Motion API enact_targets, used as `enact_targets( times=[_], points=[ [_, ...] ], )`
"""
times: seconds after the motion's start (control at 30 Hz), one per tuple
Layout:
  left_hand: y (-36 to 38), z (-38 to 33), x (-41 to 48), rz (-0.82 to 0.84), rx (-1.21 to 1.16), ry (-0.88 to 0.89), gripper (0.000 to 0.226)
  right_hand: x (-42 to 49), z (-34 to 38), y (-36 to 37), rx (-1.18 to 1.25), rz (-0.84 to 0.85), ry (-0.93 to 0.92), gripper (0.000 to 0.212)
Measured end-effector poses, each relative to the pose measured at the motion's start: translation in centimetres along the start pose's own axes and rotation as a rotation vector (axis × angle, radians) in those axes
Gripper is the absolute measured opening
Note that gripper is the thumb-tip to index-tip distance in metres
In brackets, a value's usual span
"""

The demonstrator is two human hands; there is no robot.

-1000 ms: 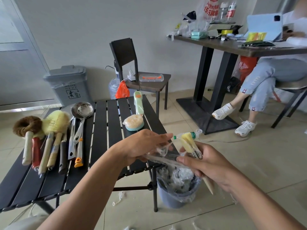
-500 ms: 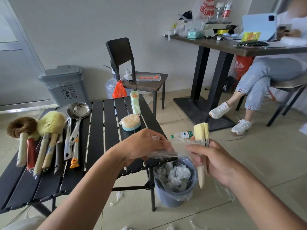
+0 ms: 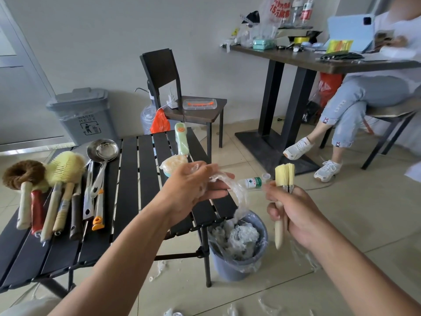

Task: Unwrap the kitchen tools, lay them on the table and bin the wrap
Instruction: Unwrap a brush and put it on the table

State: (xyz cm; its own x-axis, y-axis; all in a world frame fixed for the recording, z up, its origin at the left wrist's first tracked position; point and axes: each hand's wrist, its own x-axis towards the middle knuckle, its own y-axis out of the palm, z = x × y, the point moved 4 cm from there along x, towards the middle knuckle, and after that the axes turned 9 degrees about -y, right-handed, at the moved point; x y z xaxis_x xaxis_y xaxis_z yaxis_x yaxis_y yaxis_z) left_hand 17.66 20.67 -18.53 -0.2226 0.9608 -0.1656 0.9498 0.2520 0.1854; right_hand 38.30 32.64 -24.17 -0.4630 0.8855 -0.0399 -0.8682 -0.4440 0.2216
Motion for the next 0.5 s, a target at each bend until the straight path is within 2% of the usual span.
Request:
enact_targets(
  times=[0.1,0.2,0.27,0.37,0.43,0.47,0.5],
  points=[
    [0.1,0.6,0.3,-0.038,-0.072,0.038,0.017,-0.4,0.0,1.0,0.065,0.109,0.000,0.036],
    [1.0,2.1,0.6,-0.117,-0.129,0.073,0.013,-1.5,-0.5,3.2,0.102,0.326,0.048,0.039],
    [1.5,3.2,0.6,-0.206,-0.105,0.049,0.022,-2.2,-0.5,4.4,0.114,0.435,0.062,0.035],
    [2.3,3.9,0.6,-0.328,-0.019,0.006,0.042,-3.0,0.1,5.6,0.070,0.502,0.045,0.030],
    [2.8,3.8,0.7,-0.351,-0.149,-0.066,0.063,-3.4,0.3,5.9,0.039,0.498,0.027,0.022],
    [3.0,3.9,0.8,-0.342,-0.264,-0.108,0.066,-3.5,0.4,6.0,0.023,0.493,0.019,0.019],
    [3.3,3.9,1.0,-0.311,-0.382,-0.140,0.059,-3.6,0.4,6.1,0.004,0.488,0.009,0.016]
  ],
)
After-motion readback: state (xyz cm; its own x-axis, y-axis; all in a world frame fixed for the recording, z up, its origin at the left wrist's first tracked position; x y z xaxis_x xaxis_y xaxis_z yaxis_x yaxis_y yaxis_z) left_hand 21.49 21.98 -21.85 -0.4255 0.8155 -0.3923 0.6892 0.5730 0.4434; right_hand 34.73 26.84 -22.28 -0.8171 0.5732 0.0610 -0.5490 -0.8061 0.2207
